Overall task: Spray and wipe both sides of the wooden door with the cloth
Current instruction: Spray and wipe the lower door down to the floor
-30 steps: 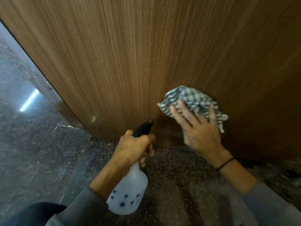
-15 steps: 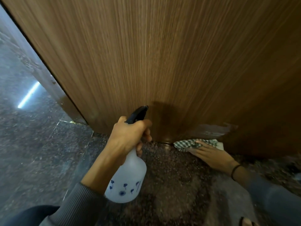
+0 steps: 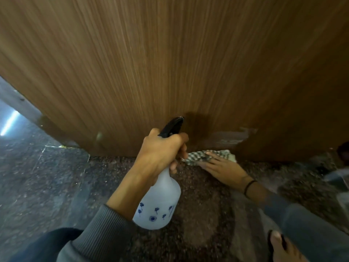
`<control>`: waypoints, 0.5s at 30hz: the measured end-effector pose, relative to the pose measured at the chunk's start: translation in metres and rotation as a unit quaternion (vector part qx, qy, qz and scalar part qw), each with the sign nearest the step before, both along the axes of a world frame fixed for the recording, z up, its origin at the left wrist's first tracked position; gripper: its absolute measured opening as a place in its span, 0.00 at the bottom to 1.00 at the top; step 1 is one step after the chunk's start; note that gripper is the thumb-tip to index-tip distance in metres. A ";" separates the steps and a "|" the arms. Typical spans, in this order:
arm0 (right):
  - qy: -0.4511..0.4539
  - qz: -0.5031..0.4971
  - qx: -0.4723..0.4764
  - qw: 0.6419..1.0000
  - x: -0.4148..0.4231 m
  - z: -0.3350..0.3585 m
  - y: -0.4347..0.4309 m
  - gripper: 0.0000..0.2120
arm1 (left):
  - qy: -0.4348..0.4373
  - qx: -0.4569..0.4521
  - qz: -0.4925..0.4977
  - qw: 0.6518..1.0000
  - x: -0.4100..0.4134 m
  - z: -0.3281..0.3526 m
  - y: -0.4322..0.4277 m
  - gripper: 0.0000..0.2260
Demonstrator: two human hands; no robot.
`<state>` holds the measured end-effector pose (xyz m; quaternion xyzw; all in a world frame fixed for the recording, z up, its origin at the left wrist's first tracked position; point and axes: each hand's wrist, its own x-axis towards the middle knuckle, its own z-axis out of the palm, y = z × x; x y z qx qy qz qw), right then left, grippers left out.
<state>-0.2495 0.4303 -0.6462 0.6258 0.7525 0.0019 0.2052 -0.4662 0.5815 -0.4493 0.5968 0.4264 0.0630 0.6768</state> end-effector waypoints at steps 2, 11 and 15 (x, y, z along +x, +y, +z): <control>-0.038 -0.021 -0.005 0.999 0.021 0.009 -0.033 0.42 | 0.001 0.001 -0.020 1.000 0.003 -0.001 -0.002 0.12; 0.186 -0.210 0.116 0.953 -0.043 0.022 -0.088 0.58 | 0.000 0.014 -0.087 0.996 0.025 0.000 -0.018 0.12; 0.406 -0.342 0.241 0.812 -0.098 0.035 -0.092 0.34 | -0.005 0.033 -0.142 0.989 0.029 -0.006 -0.025 0.12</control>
